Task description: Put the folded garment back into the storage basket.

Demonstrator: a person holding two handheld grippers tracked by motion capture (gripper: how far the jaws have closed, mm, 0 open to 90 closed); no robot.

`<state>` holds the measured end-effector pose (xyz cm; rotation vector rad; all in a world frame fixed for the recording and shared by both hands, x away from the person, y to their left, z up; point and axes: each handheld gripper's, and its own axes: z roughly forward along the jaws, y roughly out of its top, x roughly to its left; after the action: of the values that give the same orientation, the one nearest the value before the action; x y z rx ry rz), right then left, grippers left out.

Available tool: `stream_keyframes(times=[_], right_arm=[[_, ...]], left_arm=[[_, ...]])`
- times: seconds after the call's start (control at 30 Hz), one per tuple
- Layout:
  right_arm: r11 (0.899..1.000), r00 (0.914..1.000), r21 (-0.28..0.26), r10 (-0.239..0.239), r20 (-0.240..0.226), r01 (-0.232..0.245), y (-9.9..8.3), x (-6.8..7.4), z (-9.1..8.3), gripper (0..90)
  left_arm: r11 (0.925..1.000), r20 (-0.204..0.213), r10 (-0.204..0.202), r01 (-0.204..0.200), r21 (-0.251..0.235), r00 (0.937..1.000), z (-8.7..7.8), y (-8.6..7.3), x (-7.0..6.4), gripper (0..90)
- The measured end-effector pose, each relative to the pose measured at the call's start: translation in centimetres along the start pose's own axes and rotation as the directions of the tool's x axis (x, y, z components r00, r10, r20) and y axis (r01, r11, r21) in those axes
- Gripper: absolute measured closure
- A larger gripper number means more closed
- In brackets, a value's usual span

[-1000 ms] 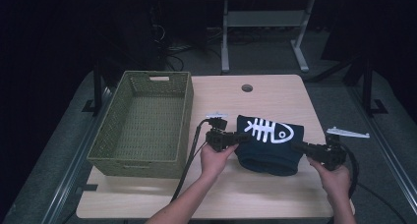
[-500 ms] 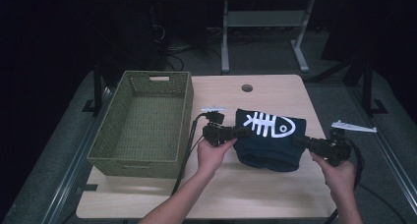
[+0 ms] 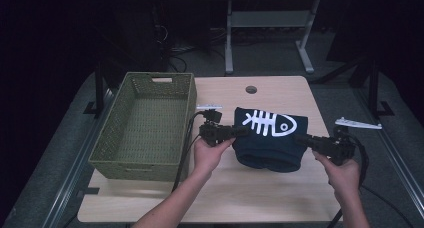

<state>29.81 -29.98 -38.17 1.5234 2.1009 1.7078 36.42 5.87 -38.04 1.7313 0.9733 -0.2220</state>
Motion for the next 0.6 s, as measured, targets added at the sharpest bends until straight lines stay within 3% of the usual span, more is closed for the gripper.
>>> stream_keyframes(times=[0.6], right_arm=[[1.0,0.9983,0.009,-0.029,-0.051,0.029,2.2,2.2,1.8,70.9]], left_arm=[[0.9998,-0.01,0.003,-0.003,-0.021,0.9999,-3.1,1.3,0.7,69.5]])
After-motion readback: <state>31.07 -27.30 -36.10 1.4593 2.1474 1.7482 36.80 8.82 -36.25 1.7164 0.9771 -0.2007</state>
